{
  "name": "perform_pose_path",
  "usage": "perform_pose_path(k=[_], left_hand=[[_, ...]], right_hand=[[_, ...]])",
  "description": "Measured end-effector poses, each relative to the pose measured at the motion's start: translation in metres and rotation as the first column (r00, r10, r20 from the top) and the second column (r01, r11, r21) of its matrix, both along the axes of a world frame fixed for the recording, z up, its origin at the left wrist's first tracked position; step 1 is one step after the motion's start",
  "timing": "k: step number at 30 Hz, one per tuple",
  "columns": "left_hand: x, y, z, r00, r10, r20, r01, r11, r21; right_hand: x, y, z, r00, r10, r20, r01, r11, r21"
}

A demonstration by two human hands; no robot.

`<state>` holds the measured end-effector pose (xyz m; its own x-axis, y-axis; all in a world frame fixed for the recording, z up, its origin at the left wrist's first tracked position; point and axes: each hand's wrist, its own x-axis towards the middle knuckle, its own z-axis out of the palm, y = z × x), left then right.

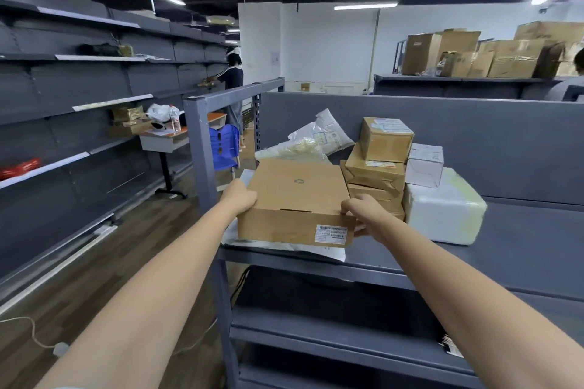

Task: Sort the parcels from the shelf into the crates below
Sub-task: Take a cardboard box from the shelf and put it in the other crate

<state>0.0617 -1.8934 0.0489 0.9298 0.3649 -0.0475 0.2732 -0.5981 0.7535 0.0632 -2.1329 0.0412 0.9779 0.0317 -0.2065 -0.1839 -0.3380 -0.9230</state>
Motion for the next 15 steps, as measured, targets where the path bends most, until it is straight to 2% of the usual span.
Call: perform_pose_path(k=[4, 8, 12, 15], left_hand=[[-0.031, -0.009, 0.005, 0.998, -0.023, 0.052, 0.028, 0.996, -0.088], [-0.067, -0.017, 0.015, 0.981, 0.019, 0.193, 0.027, 0.973, -0.231], [-0.108, -0.028, 0.034, 0.949, 0.043, 0.314, 0.097, 0.903, -0.418], [-0.133, -0.037, 0.040, 0.911, 0.035, 0.410, 0.178, 0.865, -0.469]], right_hand=[[-0.027, -0.017, 0.007, 0.999, -0.033, 0.042, 0.030, 0.997, 0.075], [-0.057, -0.032, 0.016, 0.990, -0.063, 0.127, 0.042, 0.986, 0.164], [-0.088, -0.051, 0.027, 0.976, -0.055, 0.209, -0.001, 0.966, 0.258], [-0.116, -0.065, 0.032, 0.953, -0.059, 0.298, -0.045, 0.942, 0.333]])
